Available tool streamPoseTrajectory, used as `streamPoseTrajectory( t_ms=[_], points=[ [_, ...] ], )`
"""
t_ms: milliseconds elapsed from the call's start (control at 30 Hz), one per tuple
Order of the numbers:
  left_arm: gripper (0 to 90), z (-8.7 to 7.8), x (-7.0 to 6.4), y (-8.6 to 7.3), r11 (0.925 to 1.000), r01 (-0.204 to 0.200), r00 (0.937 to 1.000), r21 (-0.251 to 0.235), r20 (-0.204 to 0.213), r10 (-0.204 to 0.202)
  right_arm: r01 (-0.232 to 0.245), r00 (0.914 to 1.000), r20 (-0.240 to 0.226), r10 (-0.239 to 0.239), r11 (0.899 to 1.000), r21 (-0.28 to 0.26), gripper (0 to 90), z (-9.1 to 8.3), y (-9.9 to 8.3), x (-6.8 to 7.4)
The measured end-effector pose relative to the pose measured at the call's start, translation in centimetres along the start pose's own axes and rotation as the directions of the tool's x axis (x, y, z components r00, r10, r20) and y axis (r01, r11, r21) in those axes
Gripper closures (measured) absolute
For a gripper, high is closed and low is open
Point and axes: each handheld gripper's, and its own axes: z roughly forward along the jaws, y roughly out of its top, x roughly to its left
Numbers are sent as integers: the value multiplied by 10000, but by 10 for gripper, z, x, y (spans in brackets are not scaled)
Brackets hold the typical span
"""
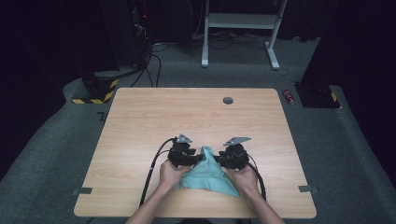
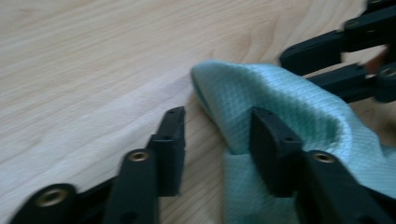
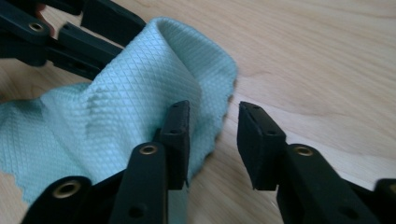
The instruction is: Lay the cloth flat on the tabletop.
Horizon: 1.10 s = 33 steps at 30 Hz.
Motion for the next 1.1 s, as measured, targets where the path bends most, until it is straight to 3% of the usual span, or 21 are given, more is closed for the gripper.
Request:
streamPoseTrajectory(
  t_ms=[100,200,233,300,367,500,567,600,733,800,867,900,1000,1100],
  points=[
    [753,6,0,0,9997,-67,9992,231,388,58,-181,9997,-158,185,9996,221,623,12,3,2],
    [898,8,-2,1,9993,-231,9983,299,533,215,46,9997,-247,-36,9991,428,725,20,4,5],
    [898,8,-4,2,9985,-430,9978,339,523,412,46,9997,-247,-36,9991,428,725,20,4,5],
    [900,7,-6,5,9967,-740,9964,324,449,725,282,9991,-338,-264,9982,529,897,22,5,6],
    [900,0,-10,9,9942,-1057,9939,218,337,1049,409,9988,-281,-396,9981,469,900,19,6,8],
    [900,-11,-9,12,9936,-1123,9934,-110,203,1125,371,9990,-236,-368,9992,140,900,12,8,7],
    [900,-21,-6,13,9931,-1124,9937,-329,17,1125,340,9993,-176,-344,9991,-247,900,3,12,5],
    [900,-31,-5,16,9906,-1254,9919,-541,-271,1240,316,9994,-145,-324,9981,-525,900,-5,16,4],
    [900,-47,-3,19,9846,-1534,9865,-843,-710,1476,420,9990,-109,-430,9961,-774,900,-14,20,5],
    [900,-51,-1,17,9852,-1492,9867,-843,-772,1428,419,9990,-146,-431,9966,-709,900,-14,20,5],
    [900,-48,1,12,9902,-1298,9899,-507,-645,1264,493,9981,-339,-507,9980,-395,898,-8,18,6],
    [897,-46,2,10,9914,-1259,9905,-358,-606,1236,543,9979,-331,-551,9982,-259,852,-4,17,7],
    [718,-31,2,1,9935,-1066,9937,395,-306,1078,175,9994,-317,-166,9995,274,672,12,12,5],
    [646,-19,-2,-6,9923,-986,9949,745,-130,999,79,9992,-400,-63,9991,408,641,16,10,6]
  ],
)
